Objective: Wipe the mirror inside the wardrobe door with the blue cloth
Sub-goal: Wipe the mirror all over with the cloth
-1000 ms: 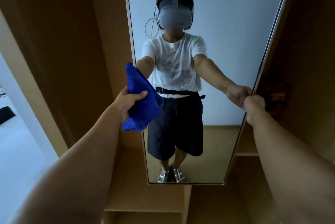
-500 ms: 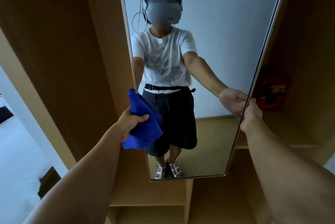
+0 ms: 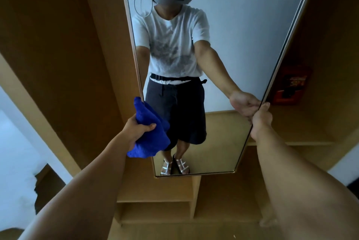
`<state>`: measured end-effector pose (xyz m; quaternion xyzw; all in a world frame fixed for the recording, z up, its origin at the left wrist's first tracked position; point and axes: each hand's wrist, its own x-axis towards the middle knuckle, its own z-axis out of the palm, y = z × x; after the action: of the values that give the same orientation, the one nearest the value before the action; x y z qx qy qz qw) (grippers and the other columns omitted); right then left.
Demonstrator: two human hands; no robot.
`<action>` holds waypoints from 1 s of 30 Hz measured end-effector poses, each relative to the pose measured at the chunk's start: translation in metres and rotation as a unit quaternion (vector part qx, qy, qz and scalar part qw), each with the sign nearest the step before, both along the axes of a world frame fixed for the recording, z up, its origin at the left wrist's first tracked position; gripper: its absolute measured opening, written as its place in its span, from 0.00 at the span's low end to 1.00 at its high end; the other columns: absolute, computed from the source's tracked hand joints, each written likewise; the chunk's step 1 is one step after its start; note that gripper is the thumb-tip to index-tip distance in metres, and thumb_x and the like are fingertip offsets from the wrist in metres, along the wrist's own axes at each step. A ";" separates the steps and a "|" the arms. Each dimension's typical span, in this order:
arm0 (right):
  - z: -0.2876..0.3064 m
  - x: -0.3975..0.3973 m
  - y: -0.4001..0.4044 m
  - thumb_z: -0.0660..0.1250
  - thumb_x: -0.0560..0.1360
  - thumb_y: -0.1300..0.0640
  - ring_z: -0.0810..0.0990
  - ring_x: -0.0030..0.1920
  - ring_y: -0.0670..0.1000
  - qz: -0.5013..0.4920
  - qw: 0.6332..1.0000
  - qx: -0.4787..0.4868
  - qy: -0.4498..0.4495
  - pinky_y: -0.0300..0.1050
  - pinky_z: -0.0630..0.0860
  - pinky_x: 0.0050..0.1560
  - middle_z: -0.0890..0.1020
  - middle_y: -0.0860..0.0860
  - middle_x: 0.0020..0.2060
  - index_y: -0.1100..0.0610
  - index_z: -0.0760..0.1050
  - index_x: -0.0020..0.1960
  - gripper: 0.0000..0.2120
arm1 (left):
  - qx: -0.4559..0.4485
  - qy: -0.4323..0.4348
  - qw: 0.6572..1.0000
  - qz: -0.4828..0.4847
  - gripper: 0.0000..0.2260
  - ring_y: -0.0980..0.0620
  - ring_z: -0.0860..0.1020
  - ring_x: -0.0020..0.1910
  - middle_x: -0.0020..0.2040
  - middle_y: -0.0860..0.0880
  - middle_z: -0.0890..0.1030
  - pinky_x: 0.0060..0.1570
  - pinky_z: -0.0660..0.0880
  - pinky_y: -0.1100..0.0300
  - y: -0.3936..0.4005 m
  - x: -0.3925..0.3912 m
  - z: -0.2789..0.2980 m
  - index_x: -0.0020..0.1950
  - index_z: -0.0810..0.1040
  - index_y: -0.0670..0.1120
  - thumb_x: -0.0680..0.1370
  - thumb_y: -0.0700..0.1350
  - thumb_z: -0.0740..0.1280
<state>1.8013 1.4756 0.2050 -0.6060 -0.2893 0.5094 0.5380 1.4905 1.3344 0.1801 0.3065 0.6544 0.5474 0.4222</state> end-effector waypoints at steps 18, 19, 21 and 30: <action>-0.020 -0.001 0.012 0.44 0.80 0.37 0.64 0.71 0.56 -0.032 0.997 0.043 -0.056 0.51 0.61 0.68 0.66 0.57 0.71 0.55 0.58 0.75 0.31 | -0.065 0.031 0.997 -0.011 0.22 0.47 0.74 0.54 0.48 0.53 0.77 0.57 0.71 0.47 0.000 -0.005 -0.090 0.56 0.71 0.53 0.68 0.39 0.76; -0.021 -0.001 0.011 0.44 0.80 0.37 0.64 0.71 0.56 -0.030 0.997 0.049 -0.054 0.51 0.61 0.69 0.66 0.57 0.72 0.55 0.58 0.75 0.31 | -0.067 0.032 0.997 -0.011 0.22 0.47 0.74 0.53 0.47 0.53 0.77 0.56 0.71 0.48 0.000 -0.005 -0.095 0.56 0.70 0.53 0.68 0.40 0.76; -0.021 0.000 0.011 0.45 0.79 0.36 0.65 0.71 0.57 -0.024 0.997 0.052 -0.050 0.52 0.62 0.70 0.66 0.56 0.71 0.54 0.58 0.75 0.31 | -0.069 0.035 0.997 -0.010 0.23 0.48 0.73 0.51 0.46 0.55 0.76 0.54 0.71 0.49 0.000 -0.004 -0.102 0.56 0.70 0.54 0.68 0.40 0.76; -0.090 0.010 -0.009 0.44 0.79 0.36 0.61 0.73 0.57 0.031 0.997 0.008 -0.075 0.52 0.58 0.71 0.63 0.57 0.73 0.53 0.57 0.76 0.31 | -0.047 0.056 0.997 -0.004 0.23 0.51 0.73 0.48 0.45 0.55 0.76 0.49 0.70 0.52 0.002 -0.006 -0.119 0.54 0.69 0.54 0.68 0.39 0.76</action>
<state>1.8115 1.4669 0.1150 -0.6291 -0.3514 0.4770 0.5033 1.4844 1.3367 0.0613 0.3193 0.7009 0.4958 0.4011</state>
